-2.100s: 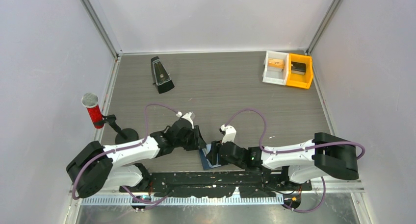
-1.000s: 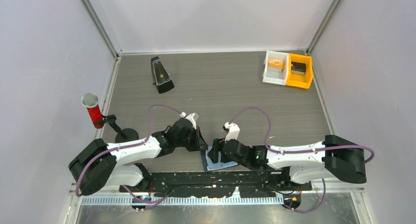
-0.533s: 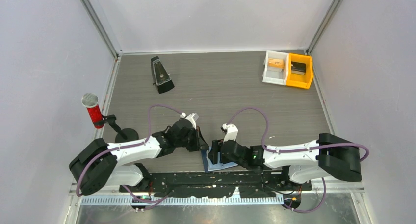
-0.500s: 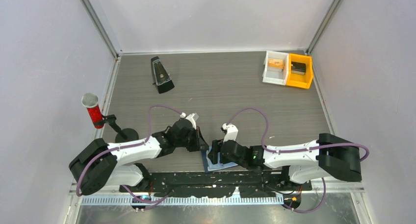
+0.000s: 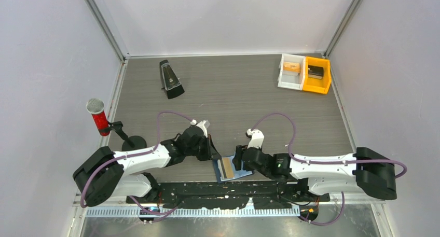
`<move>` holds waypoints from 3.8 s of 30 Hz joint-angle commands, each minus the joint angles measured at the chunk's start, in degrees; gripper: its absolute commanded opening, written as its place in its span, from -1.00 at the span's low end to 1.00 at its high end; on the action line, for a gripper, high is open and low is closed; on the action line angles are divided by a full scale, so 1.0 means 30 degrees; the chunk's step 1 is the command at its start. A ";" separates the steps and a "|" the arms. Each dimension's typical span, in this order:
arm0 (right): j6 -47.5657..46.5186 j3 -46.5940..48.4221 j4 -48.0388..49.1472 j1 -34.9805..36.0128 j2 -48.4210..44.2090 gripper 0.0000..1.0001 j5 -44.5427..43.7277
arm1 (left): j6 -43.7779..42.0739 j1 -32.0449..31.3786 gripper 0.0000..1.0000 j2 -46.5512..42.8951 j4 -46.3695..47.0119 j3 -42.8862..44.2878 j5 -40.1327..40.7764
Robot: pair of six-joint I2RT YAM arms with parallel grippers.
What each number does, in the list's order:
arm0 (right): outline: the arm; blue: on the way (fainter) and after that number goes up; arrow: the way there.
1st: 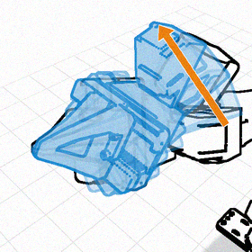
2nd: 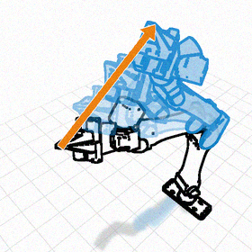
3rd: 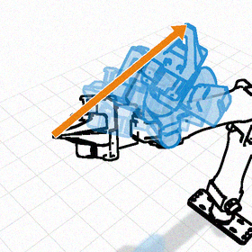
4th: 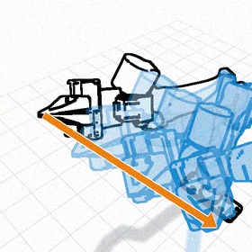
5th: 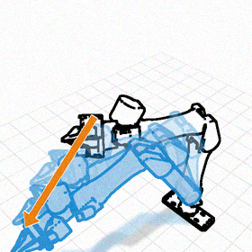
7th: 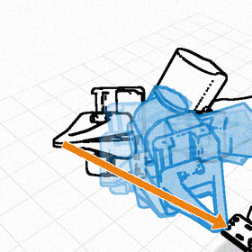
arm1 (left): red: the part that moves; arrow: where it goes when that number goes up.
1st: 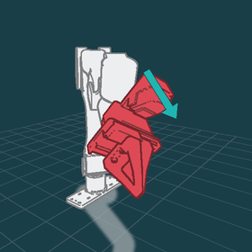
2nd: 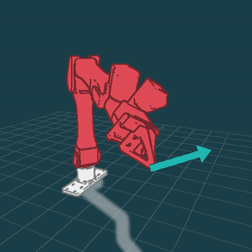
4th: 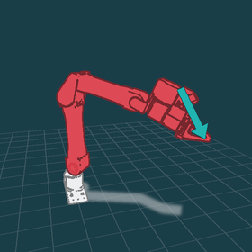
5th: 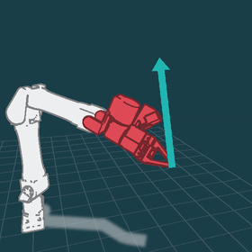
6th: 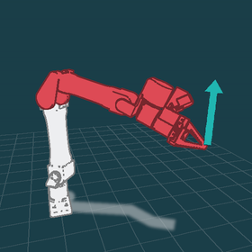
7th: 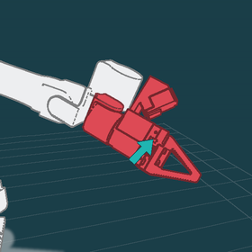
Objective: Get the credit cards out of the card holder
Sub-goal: Remove the credit card from the card holder.
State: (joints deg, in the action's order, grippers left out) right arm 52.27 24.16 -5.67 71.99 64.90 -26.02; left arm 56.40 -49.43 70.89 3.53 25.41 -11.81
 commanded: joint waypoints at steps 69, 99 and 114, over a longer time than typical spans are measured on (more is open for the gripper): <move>-0.0148 -0.2880 0.6198 -0.3173 -0.0336 -0.39 0.7610 | 0.0561 -0.1478 -0.87 0.1728 0.0522 -0.1116 0.1694; -0.1012 -0.4114 0.9382 -0.3896 0.0068 -0.83 0.8107 | 0.0312 -0.2039 -0.87 0.2396 -0.0967 0.0028 0.2578; -0.2061 -0.5449 1.1732 -0.6271 -0.1022 -0.80 1.1407 | -0.1516 -0.1922 -0.91 0.2986 -0.4605 0.2583 0.4156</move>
State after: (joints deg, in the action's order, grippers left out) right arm 48.36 7.77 25.91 54.52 63.33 5.74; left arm 53.56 -55.18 78.06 -7.27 31.94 -1.78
